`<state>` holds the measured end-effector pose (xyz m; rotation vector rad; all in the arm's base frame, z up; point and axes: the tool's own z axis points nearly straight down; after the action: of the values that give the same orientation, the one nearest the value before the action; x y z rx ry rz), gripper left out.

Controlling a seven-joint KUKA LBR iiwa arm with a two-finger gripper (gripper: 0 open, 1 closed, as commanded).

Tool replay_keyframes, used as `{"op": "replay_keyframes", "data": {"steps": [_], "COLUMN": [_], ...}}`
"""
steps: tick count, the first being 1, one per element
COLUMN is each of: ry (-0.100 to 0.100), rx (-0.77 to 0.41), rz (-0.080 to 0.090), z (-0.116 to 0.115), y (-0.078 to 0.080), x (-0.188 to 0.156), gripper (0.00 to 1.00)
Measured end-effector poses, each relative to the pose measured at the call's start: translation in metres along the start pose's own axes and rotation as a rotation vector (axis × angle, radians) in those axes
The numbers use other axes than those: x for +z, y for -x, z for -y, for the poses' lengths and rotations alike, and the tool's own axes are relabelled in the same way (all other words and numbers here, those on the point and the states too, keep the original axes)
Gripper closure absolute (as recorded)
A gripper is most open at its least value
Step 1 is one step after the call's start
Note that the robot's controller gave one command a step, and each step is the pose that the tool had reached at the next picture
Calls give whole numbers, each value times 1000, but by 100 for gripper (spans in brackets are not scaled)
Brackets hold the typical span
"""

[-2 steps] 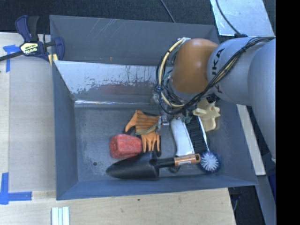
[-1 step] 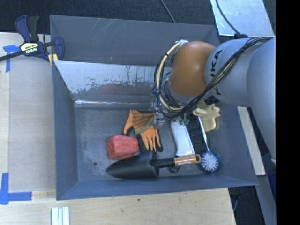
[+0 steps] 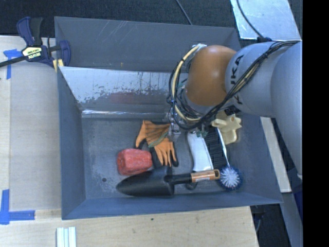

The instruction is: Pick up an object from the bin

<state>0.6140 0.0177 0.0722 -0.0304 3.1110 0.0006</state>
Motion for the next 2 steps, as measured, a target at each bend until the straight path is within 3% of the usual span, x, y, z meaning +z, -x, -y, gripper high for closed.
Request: {"op": "replay_keyframes", "data": {"steps": [1,2], "ry": [0,-1], "rx": [-16,3], "rz": [3,13], "z": [-13,-10], "y": [0,7], "x": [0,-77], "gripper": [100,100]}}
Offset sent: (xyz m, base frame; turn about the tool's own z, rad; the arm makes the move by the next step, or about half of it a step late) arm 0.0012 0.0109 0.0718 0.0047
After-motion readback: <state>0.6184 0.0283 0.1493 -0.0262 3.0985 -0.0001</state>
